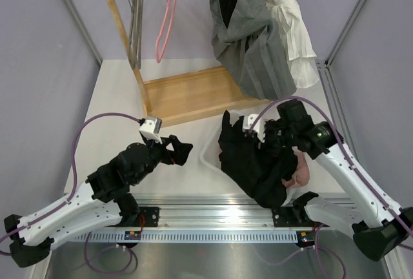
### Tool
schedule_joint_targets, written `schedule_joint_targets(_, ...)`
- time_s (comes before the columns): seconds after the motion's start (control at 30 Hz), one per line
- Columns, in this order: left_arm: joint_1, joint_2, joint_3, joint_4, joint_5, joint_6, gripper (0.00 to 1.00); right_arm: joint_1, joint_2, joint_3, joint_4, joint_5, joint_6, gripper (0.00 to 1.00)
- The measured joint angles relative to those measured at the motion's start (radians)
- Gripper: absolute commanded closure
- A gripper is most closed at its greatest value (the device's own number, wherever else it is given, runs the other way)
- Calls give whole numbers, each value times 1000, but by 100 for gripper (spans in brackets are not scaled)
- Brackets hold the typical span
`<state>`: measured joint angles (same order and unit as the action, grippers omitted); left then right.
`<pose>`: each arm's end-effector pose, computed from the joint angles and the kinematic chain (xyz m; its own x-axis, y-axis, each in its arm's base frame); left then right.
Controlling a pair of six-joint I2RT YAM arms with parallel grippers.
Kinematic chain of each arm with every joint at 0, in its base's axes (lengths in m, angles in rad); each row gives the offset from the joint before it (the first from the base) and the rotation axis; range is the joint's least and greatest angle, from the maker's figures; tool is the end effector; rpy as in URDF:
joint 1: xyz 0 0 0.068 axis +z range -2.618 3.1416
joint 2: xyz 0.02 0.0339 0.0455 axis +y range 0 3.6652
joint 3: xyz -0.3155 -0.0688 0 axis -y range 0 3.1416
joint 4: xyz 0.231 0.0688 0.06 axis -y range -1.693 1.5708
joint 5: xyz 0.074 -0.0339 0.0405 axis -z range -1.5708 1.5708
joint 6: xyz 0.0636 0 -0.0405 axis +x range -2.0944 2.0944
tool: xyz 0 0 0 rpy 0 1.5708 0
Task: Remove the skirt from the hanger
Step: Place the skirt in the bin.
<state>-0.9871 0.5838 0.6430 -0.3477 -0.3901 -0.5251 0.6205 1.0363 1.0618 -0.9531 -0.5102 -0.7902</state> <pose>0.0814 -0.0794 0.3232 -0.4218 -0.2026 -0.8838 0.4153 0.8233 -0.3870 0.1173 0.1220 0.3472 0.0717 -0.7108 -0.6997 -0.9873 0.0492 -0.1511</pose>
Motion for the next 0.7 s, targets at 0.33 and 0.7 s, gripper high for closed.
schedule_joint_targets(0.33, 0, -14, -16, 18, 0, 0, 4, -315, 53, -85, 26, 62, -34, 100)
schedule_joint_targets(0.7, 0, -33, -32, 51, 6, 0, 4, -315, 352, -150, 104, 267, -26, 96)
